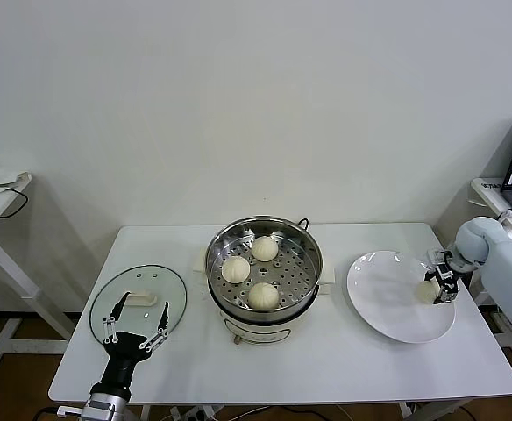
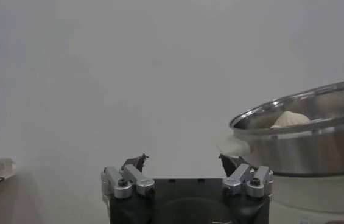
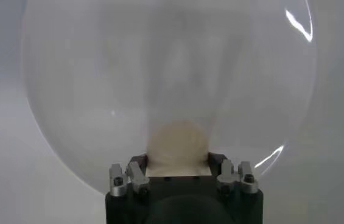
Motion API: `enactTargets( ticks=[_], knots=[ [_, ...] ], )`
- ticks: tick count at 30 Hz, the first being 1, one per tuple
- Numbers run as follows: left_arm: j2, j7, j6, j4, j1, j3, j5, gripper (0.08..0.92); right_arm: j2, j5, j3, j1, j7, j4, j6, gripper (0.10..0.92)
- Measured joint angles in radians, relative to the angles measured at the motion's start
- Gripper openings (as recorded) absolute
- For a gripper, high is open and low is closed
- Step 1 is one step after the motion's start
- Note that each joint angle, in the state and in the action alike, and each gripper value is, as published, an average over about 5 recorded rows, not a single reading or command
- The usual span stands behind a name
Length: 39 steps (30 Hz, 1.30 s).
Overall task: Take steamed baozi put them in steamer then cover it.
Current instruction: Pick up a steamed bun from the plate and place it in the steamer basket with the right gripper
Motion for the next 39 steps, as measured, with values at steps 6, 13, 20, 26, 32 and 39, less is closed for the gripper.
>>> enactTargets(
  ticks=[6, 13, 20, 26, 32, 39],
  knots=[
    [-0.002, -0.002, 0.001, -0.006, 0.000, 0.006, 0.001, 0.823, -0.080, 0.152, -0.130, 0.096, -0.014, 0.113, -0.068, 0.654],
    [0.001, 0.002, -0.006, 0.001, -0.003, -0.002, 0.000, 0.823, -0.189, 0.379, -0.367, 0.314, -0.028, 0.309, -0.182, 0.653],
    [0.009, 0.007, -0.008, -0.003, -0.007, -0.008, -0.012, 0.823, -0.227, 0.611, -0.677, 0.638, -0.018, 0.518, -0.308, 0.660],
    [0.018, 0.010, -0.008, -0.019, -0.012, -0.010, -0.023, 0.823, -0.198, 0.804, -0.925, 0.911, 0.010, 0.672, -0.415, 0.662],
    [0.022, 0.012, -0.008, -0.028, -0.018, -0.012, -0.030, 0.823, -0.123, 0.964, -1.069, 1.074, 0.046, 0.758, -0.504, 0.662],
    [0.022, 0.013, -0.007, -0.034, -0.020, -0.020, -0.038, 0.823, 0.003, 1.066, -1.121, 1.119, 0.096, 0.779, -0.584, 0.662]
  ],
)
